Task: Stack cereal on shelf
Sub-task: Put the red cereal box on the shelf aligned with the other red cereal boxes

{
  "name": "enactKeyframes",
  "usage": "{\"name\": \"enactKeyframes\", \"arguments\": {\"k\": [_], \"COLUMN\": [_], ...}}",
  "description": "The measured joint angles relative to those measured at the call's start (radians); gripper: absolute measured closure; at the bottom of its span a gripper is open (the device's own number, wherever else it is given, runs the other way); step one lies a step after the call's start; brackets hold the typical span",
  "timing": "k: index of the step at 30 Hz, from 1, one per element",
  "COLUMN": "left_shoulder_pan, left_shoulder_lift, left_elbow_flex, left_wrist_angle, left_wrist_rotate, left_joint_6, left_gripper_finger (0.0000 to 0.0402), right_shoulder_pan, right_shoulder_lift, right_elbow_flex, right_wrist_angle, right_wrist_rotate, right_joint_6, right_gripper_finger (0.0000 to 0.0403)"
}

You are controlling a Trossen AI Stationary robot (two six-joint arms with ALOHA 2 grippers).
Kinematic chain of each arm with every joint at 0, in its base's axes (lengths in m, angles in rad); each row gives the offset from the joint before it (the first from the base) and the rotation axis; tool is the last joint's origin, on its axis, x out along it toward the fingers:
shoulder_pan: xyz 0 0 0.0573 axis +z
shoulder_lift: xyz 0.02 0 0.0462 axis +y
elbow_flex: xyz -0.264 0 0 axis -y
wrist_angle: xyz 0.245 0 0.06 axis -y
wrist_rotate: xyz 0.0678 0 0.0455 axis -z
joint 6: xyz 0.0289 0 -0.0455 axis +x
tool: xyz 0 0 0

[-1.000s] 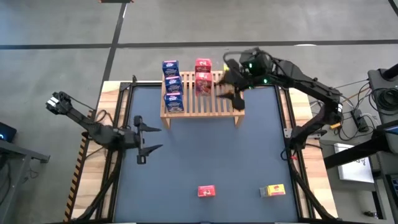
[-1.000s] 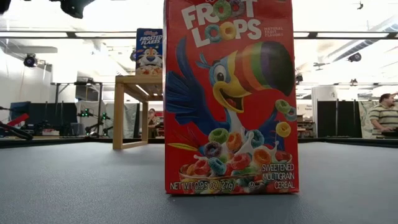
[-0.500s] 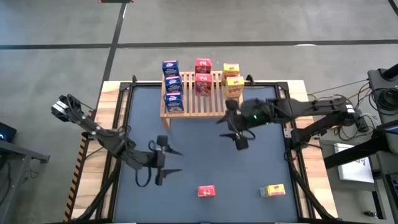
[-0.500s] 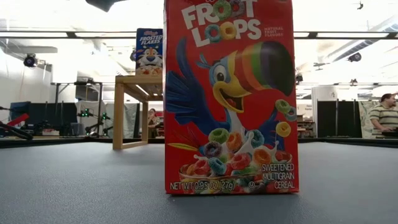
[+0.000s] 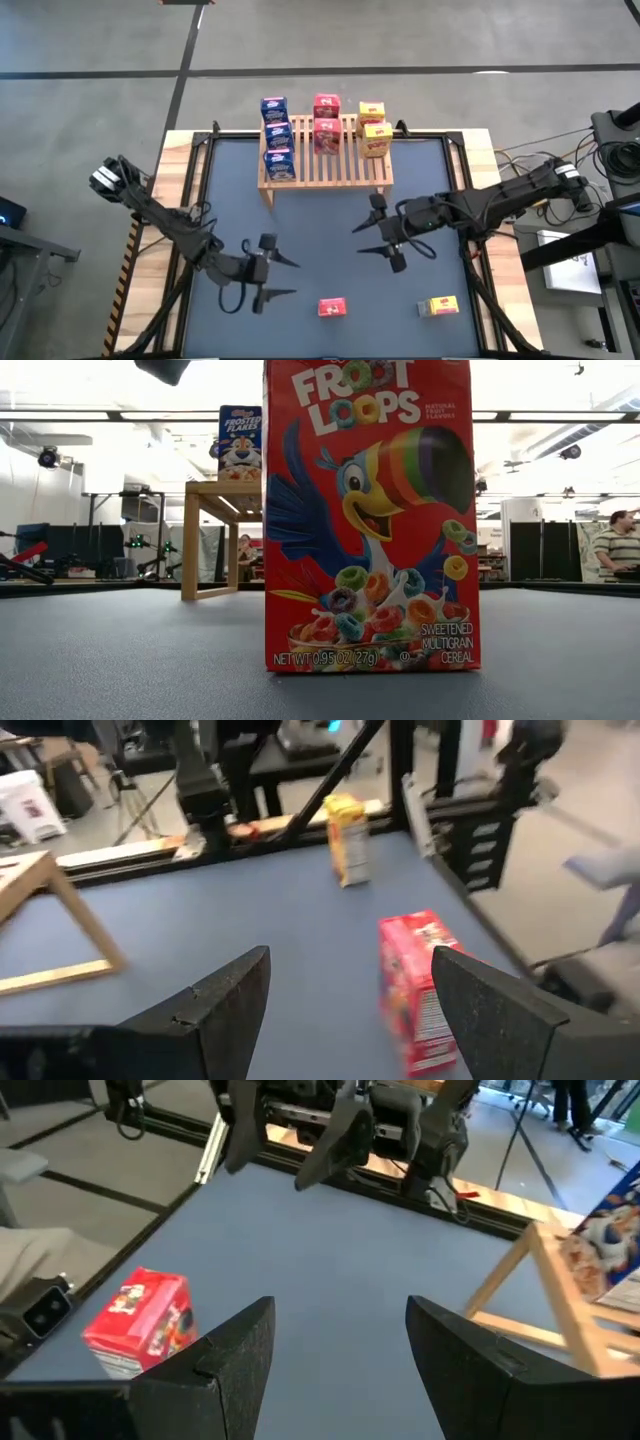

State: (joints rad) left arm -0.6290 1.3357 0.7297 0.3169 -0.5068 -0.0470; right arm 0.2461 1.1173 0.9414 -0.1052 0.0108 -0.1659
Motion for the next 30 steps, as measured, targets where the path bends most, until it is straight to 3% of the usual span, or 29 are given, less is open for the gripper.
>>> {"name": "enactKeyframes", "arguments": {"k": [7, 12, 18, 30], "left_shoulder_pan": [-0.096, -0.159, -0.218, -0.237], "left_shoulder_lift": [0.008, 0.074, 0.198, 0.344], "left_elbow_flex": [-0.115, -0.125, -0.039, 0.081], "left_wrist_angle": [0.322, 0.470, 0.474, 0.472], "left_wrist_rotate": [-0.068, -0.087, -0.156, -0.168], "left_joint_6": [-0.004, -0.029, -0.014, -0.023], "left_gripper_finger": [0.0141, 0.0141, 0.0141, 0.0141], "right_shoulder_pan": [0.100, 0.206, 0.315, 0.354], "right_shoulder_lift": [0.021, 0.065, 0.119, 0.223], "right_elbow_flex": [-0.045, -0.060, -0.060, -0.059], "right_wrist_angle": [0.046, 0.126, 0.191, 0.240], "right_wrist_rotate": [0.100, 0.170, 0.300, 0.309], "right_joint_6": [0.070, 0.088, 0.079, 0.159], "right_gripper_finger": [0.0187, 0.0187, 0.0187, 0.0187]}}
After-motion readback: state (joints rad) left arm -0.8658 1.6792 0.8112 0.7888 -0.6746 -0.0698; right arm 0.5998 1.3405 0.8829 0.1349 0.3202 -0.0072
